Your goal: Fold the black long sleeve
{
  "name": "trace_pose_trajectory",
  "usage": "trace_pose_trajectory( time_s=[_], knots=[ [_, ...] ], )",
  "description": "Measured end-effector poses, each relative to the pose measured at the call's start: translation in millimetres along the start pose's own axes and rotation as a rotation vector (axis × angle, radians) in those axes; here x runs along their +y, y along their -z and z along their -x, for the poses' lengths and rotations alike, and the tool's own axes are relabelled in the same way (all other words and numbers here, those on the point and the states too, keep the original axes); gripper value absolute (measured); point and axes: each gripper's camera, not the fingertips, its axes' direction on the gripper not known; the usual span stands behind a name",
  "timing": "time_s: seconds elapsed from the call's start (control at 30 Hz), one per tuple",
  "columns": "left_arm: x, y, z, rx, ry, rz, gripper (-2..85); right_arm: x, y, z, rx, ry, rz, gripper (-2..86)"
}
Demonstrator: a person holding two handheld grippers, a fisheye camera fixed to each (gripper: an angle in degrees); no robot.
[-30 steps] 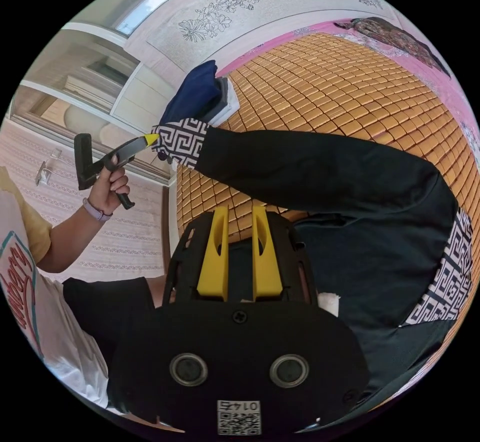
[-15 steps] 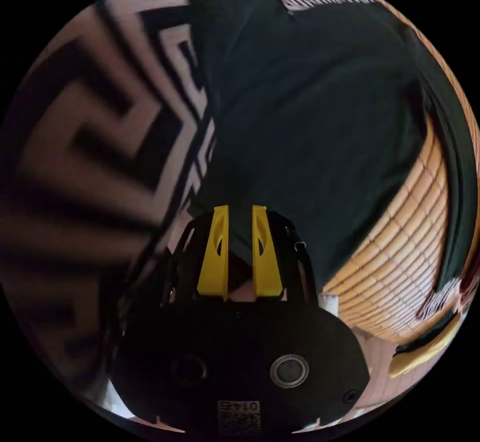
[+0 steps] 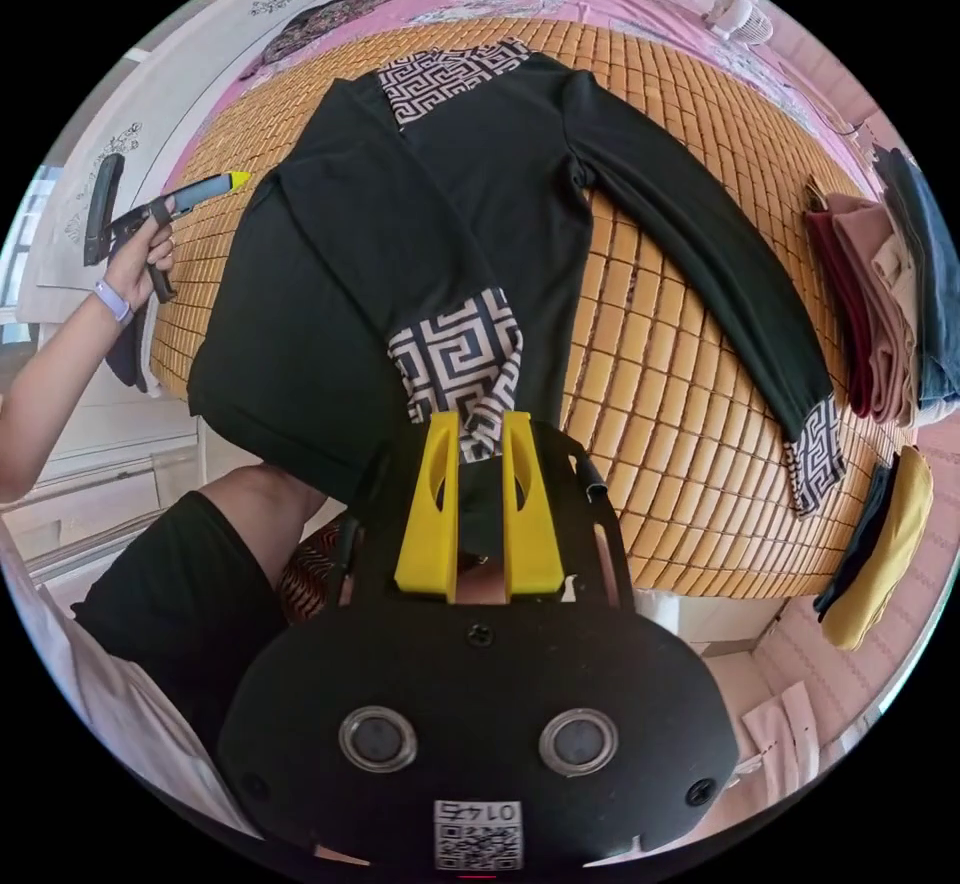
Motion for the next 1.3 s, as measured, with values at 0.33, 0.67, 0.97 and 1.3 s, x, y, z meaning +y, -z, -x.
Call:
trace_pose_trajectory(
  time_s=[0.33,0.67,0.97,1.3],
  knots=[
    [-57,-49,-5,-0.077,0.032,0.148,4.9,51,-10,-87,-0.108,-0.361,0.042,1.9],
    [-76,-20,7,0.002,0.286,-0.009,3.8,110,19,-157,-0.065,-0.546,-0.101,4.7],
    [-158,-45,-117,0.135,-0.184,0.011,6.1,164,35,-267,0.258,-0.854,-0.203,13.5],
    [-238,-142,-269,0.363,-0.517,0.157,8.1,245,9,-353,0.059,-1.039,-0.365,4.9]
  ],
)
